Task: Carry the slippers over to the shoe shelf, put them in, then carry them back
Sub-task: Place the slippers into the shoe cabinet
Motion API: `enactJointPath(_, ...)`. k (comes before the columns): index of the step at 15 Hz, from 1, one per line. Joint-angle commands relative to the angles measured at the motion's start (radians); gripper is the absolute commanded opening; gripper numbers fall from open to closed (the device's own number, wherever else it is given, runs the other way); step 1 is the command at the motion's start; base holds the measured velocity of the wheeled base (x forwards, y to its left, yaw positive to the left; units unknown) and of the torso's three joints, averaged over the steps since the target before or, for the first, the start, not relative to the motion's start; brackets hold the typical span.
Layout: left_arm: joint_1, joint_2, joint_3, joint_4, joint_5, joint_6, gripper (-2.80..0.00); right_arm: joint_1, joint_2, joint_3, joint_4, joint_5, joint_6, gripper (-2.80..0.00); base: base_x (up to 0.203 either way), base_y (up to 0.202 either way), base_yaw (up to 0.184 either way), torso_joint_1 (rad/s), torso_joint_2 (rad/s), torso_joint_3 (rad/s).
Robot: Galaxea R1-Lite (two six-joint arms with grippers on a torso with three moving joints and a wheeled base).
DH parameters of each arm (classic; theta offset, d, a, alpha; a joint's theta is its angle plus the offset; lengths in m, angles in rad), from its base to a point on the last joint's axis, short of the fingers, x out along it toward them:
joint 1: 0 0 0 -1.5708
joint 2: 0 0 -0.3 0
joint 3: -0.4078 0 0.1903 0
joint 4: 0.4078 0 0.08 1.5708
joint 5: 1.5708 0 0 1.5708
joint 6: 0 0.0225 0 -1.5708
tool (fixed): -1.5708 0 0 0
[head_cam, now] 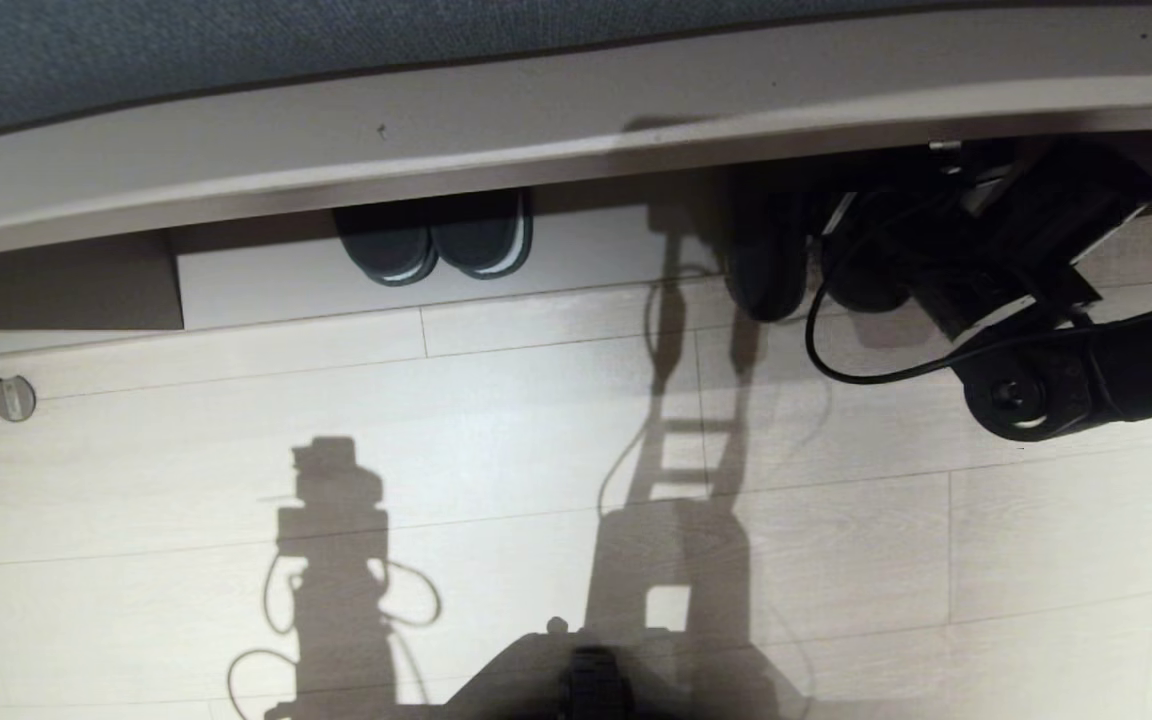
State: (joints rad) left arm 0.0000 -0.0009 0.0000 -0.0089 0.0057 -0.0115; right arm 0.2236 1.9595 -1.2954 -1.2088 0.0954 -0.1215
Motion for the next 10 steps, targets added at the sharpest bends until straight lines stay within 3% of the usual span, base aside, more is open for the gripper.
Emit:
enactJointPath(1, 0.000, 0.001, 0.000, 0.000, 0.000, -0.001, -2.80, 0.001, 0.055, -0.058, 0.006, 0.002, 0.000, -2.80, 0.000, 0.000, 0.000, 0.000, 0.00, 0.000)
enactJointPath(6, 0.000, 0.001, 0.000, 0.000, 0.000, -0.001, -2.80, 0.002, 0.119, -0.131, 0.011, 0.004, 0.000, -2.80, 0.000, 0.000, 0.000, 0.000, 0.00, 0.000)
enactJointPath(7, 0.000, 0.001, 0.000, 0.000, 0.000, -0.001, -2.80, 0.002, 0.119, -0.131, 0.011, 0.004, 0.000, 0.00, 0.000, 0.000, 0.000, 0.000, 0.00, 0.000)
enactJointPath(10, 0.001, 0.001, 0.000, 0.000, 0.000, -0.001, -2.80, 0.000, 0.118, -0.130, 0.023, 0.001, 0.000, 0.00, 0.000, 0.000, 0.000, 0.000, 0.00, 0.000)
